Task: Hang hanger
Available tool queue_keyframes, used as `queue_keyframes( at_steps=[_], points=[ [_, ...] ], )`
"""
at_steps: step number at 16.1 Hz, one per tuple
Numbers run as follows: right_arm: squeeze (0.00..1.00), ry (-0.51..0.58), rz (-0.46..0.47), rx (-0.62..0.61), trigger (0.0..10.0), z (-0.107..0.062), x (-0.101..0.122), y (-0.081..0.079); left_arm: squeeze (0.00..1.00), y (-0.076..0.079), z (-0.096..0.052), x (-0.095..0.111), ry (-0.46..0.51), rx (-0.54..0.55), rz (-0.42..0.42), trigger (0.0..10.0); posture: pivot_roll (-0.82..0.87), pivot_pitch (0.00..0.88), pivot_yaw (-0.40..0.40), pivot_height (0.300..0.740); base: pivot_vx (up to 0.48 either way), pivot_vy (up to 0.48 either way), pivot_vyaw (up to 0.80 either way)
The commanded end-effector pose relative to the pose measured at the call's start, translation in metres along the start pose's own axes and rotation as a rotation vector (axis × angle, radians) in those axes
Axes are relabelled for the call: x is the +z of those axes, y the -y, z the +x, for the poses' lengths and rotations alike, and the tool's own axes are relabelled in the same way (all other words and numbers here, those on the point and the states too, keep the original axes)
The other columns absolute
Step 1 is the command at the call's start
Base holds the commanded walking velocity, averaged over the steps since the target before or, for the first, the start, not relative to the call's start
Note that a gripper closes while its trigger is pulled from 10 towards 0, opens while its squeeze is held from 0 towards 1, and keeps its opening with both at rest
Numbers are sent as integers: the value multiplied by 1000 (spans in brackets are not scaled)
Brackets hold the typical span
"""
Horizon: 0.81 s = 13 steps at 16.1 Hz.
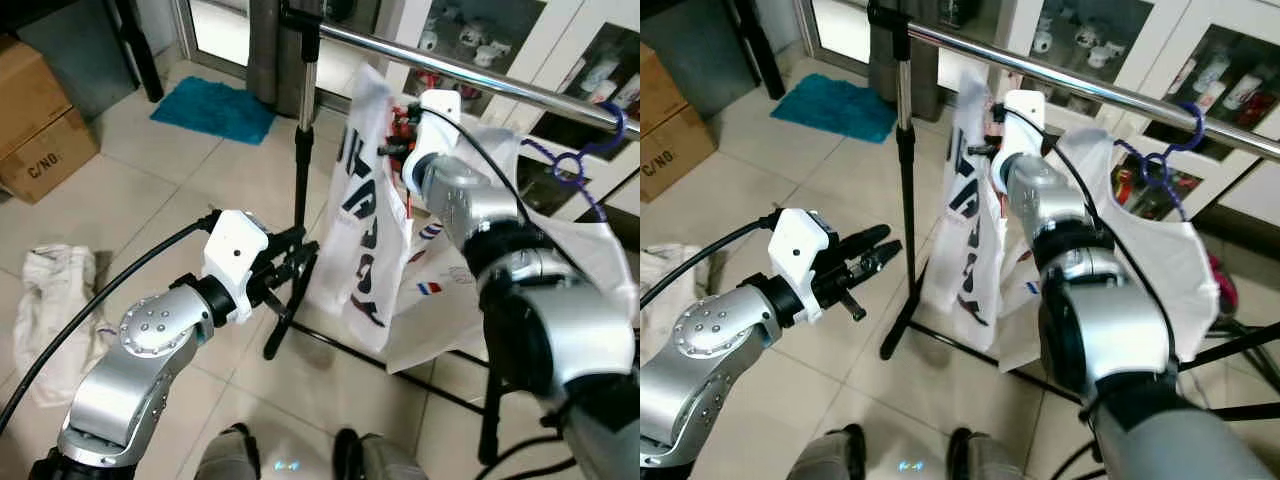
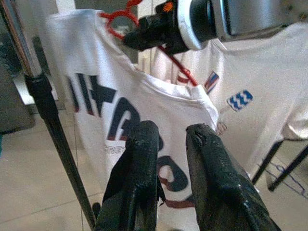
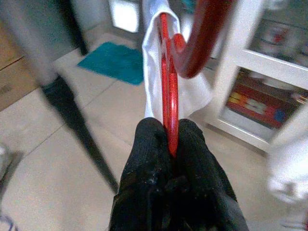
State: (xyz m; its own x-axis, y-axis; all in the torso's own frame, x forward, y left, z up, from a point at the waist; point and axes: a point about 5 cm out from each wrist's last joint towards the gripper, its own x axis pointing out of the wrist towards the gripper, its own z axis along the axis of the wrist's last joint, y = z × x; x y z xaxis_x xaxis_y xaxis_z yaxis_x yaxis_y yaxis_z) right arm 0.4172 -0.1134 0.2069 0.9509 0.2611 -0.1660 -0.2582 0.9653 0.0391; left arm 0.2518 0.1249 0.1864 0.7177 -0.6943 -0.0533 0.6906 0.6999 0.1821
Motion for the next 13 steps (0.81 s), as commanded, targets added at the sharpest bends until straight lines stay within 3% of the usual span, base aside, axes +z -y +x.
queue_keyframes(
  at_steps=[1,3,5,7,9,11,13],
  points=[
    [0,16,-37,28,10000,-1,1,2,0,5,-1,2,3,-31,-2,10000,132,224,-44,740,0,0,0],
    [0,41,-75,81,10000,-7,-7,6,0,9,3,3,15,-58,-5,10000,134,222,-23,740,0,0,0],
    [0,175,-137,119,10000,-27,-5,12,0,14,7,6,37,-82,-17,10000,132,222,-17,740,0,0,0],
    [0,306,-85,24,10000,-44,10,20,0,13,7,6,40,-73,-17,10000,128,219,-20,740,0,0,0],
    [0,340,-55,-77,10000,-47,24,27,0,12,8,7,42,-61,-15,10000,126,220,-32,740,0,0,0],
    [0,246,-38,-176,10000,-37,27,33,0,11,7,7,38,-54,-15,10000,123,219,-35,740,0,0,0],
    [0,156,-44,-190,10000,-27,26,32,0,10,7,6,34,-53,-14,10000,122,218,-38,740,0,0,0]
  ],
)
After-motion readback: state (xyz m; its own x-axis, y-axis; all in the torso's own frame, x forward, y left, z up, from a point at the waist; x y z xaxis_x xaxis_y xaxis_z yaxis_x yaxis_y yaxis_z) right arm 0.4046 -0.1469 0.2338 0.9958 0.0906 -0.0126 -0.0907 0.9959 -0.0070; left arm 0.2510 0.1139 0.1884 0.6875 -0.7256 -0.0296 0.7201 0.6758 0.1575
